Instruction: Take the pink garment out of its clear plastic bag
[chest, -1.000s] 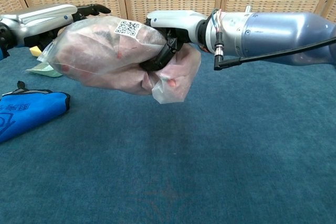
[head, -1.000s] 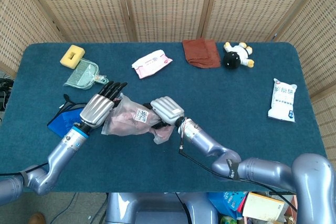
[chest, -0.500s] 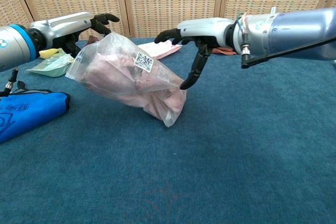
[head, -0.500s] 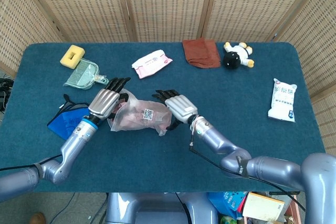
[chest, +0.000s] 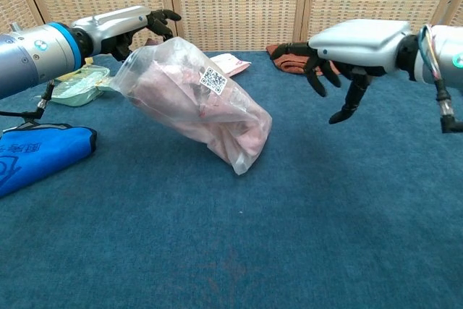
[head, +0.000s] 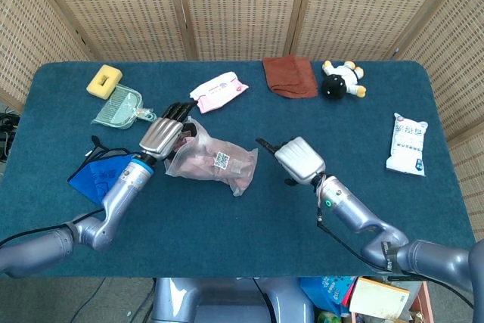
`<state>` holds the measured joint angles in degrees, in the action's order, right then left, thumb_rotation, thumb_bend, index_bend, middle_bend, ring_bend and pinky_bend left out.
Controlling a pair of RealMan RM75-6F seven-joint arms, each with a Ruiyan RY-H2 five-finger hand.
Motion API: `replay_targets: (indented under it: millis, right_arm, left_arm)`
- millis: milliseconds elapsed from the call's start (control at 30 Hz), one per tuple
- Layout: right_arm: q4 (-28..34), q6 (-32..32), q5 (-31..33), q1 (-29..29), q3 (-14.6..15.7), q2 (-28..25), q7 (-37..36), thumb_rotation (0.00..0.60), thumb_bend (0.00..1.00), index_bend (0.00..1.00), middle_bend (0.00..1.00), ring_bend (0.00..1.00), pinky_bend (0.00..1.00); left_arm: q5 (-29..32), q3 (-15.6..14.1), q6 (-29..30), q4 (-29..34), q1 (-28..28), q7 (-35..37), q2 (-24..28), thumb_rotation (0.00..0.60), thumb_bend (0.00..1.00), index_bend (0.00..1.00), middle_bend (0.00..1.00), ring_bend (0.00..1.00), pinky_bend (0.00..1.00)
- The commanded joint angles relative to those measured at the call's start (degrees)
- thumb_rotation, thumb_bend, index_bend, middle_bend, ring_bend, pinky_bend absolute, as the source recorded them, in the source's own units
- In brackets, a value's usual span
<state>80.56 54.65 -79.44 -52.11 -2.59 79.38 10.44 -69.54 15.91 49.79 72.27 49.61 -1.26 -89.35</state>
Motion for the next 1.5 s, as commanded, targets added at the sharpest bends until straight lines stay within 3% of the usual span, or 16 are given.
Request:
replay_targets:
  millis: [33, 267, 567, 1000, 1500]
  right_arm:
    - [-11.99, 12.75, -20.86, 3.15, 9.39, 1.57, -1.28, 0.600, 0.08, 0.24, 0.82, 0.88, 1.00]
    - [-18.78, 17.27, -29.73, 1.92, 11.64, 4.61, -4.40, 0.600, 0.16, 0.31, 0.85, 0.90, 1.00]
    - [-20.27, 15.09, -35.68, -1.25, 11.86, 7.94, 1.98, 0.600, 0.16, 0.32, 0.87, 0.91, 1.00]
    - [-19.39, 5.79, -33.95, -6.77, 7.55, 12.02, 6.59, 0.600, 0.16, 0.32, 0.88, 0.92, 1.00]
    - [-21.30, -2.53, -28.39, -8.11, 4.83, 16.05, 11.96, 0.600, 0.16, 0.32, 0.88, 0.92, 1.00]
  left_arm:
    - [1.21, 0.39, -0.75, 0.92, 0.62, -1.02, 0.21, 0.600, 0.47, 0.75, 0.00, 0.00, 0.00]
    - [3.40, 1.08, -0.65, 2.27, 1.32, -2.72, 0.07, 0.600, 0.47, 0.75, 0.00, 0.00, 0.00]
    - [6.23, 1.77, -0.48, 4.12, 2.06, -4.42, -0.06, 0.600, 0.47, 0.75, 0.00, 0.00, 0.00]
    - [8.98, 2.04, 0.24, 4.62, 2.46, -5.77, -0.54, 0.600, 0.47, 0.75, 0.00, 0.00, 0.00]
    - [10.58, 2.03, 0.56, 5.47, 2.79, -6.55, -0.50, 0.600, 0.47, 0.75, 0.00, 0.00, 0.00]
